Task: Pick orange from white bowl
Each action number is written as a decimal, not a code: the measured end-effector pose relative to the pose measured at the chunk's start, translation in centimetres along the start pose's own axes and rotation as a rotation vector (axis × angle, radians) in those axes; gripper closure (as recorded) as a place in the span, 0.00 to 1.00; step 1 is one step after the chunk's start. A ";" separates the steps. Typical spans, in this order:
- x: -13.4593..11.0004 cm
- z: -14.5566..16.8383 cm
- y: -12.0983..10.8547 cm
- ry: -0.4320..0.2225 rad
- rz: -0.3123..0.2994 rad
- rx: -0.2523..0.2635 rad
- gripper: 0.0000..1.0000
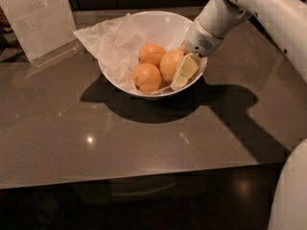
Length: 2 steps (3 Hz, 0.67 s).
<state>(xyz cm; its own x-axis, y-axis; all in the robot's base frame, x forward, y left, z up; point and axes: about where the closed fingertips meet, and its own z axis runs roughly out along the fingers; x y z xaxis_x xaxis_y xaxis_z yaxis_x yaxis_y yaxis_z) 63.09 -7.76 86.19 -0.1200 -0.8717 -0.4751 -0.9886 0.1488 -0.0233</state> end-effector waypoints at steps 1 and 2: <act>0.0 0.1 0.0 -0.014 0.006 -0.002 0.44; 0.0 -0.3 0.1 -0.033 0.010 0.004 0.67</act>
Offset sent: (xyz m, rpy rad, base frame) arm -0.0040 -0.0071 0.0109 0.0528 -0.0150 -0.0215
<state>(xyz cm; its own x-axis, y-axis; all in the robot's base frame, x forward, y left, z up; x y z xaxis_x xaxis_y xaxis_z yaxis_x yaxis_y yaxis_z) 62.97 -7.87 86.43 -0.1267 -0.8545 -0.5038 -0.9870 0.1595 -0.0222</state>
